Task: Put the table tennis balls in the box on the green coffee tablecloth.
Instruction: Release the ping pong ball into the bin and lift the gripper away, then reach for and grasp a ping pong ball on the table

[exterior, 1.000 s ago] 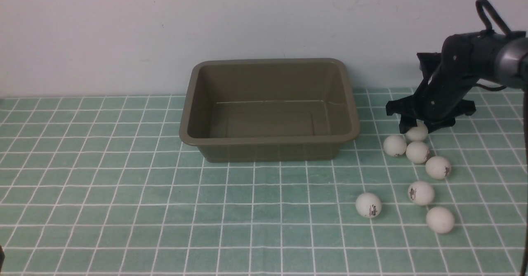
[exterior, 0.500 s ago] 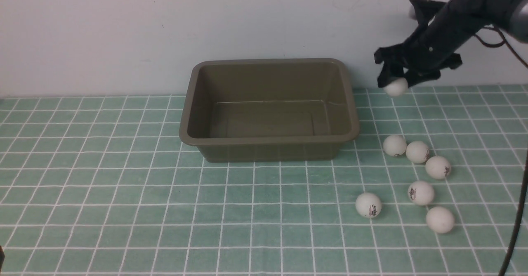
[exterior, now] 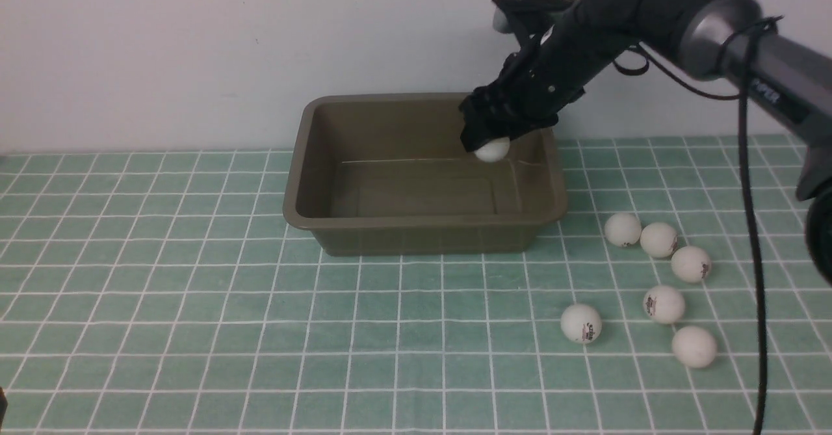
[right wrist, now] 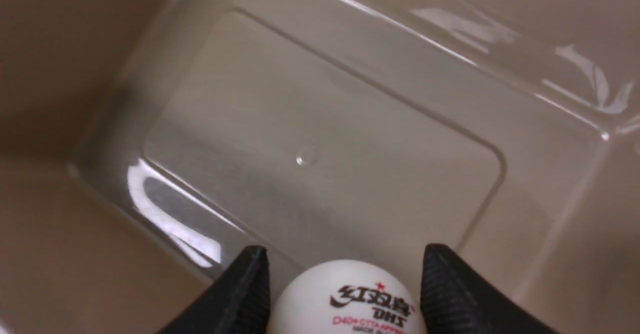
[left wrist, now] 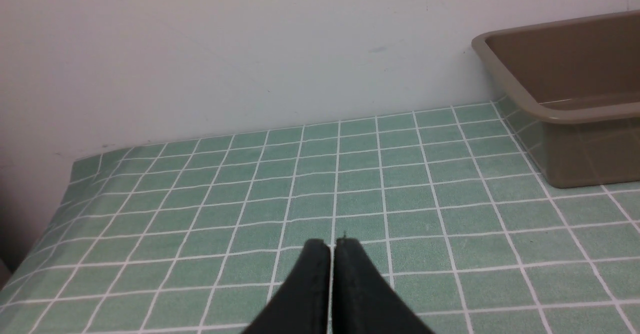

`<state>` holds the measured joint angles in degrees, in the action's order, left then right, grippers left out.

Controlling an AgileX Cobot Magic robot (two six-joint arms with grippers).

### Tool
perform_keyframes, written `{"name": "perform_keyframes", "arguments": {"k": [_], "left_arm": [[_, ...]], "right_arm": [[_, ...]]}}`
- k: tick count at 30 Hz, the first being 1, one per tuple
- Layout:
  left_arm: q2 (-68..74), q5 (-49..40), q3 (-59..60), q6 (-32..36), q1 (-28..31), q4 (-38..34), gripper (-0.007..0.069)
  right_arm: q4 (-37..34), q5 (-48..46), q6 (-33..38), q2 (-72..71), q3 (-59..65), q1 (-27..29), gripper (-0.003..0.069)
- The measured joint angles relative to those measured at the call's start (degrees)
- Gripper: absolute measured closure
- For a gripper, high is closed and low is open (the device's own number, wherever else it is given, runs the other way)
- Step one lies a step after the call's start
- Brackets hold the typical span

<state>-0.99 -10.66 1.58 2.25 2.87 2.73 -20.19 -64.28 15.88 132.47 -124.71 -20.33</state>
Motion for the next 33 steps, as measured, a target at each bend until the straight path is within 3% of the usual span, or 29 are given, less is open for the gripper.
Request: {"name": "perform_keyframes", "arguments": {"k": [9,17,22,33], "left_arm": [[0.0,0.0,0.0,0.0,0.0,0.0,0.0632],[0.0,0.0,0.0,0.0,0.0,0.0,0.0632],[0.0,0.0,0.0,0.0,0.0,0.0,0.0632],[0.0,0.0,0.0,0.0,0.0,0.0,0.0632]], "right_arm": [[2.6,1.9,-0.9,4.5,0.0,-1.1,0.0299],[3.3,0.6,-1.7,6.0,-1.9,-1.1,0.0203],[3.6,-3.4,-2.3,4.8,-6.4,-1.1,0.0193],[18.7,-7.3,-5.2,-11.3,-4.9,2.6,0.0189]]}}
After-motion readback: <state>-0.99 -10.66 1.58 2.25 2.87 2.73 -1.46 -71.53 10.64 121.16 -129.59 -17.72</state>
